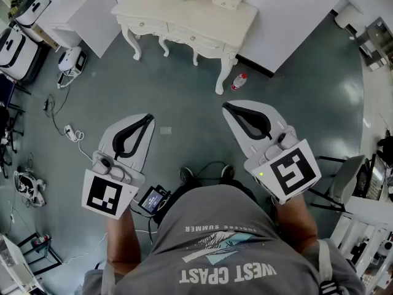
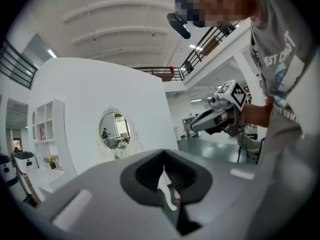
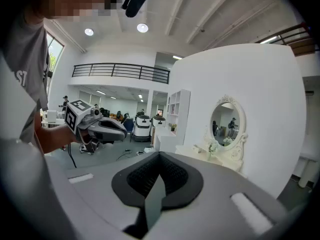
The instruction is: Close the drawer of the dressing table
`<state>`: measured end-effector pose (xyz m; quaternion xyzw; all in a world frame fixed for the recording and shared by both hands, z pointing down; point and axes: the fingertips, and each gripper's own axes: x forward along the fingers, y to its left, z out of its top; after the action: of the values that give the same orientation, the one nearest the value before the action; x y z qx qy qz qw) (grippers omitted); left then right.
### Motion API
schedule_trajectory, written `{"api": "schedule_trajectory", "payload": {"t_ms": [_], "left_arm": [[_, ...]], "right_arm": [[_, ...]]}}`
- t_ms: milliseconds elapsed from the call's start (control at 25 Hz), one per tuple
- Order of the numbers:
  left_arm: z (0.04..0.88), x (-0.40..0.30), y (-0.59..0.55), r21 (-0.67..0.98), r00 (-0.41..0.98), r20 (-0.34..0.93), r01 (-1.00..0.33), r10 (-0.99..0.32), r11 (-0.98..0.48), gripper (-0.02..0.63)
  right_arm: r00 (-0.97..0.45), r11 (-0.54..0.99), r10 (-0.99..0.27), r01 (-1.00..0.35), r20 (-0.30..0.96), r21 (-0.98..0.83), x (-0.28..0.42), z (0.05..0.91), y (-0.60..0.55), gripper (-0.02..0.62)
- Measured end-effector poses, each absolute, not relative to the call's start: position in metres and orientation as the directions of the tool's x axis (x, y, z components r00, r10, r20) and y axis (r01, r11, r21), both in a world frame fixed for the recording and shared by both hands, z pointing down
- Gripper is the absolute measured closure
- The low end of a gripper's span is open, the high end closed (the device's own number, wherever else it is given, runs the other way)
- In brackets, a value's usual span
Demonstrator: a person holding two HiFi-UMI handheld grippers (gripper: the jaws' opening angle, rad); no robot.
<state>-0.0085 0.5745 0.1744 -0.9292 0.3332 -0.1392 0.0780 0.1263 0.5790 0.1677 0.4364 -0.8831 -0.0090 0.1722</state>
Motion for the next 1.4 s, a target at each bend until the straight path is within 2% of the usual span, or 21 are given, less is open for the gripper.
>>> {"api": "schedule_trajectory", "payload": {"t_ms": [480,840,1400], "left_arm": [[0.176,-0.018,0.567,-0.234,0.751,0.209,-0.583,-0.626,-0.778,0.603],[0.176,-0.036,0.551,-0.231,0.760,0.199,-0.577,-0.618,-0.783,0.603],[0.173,-0.072,0.516,-0.217,0.744,0.176,-0.609,-0.644,-0.763,0.603]], "right_arm": [[-0.544,0.604,-0.784,-0.780,0.299,0.164,0.117,0.168,0.573,0.595],[-0.543,0.580,-0.801,-0.808,0.252,0.104,0.101,0.161,0.555,0.594],[-0.550,0.592,-0.797,-0.793,0.249,0.143,0.072,0.155,0.506,0.595]]}}
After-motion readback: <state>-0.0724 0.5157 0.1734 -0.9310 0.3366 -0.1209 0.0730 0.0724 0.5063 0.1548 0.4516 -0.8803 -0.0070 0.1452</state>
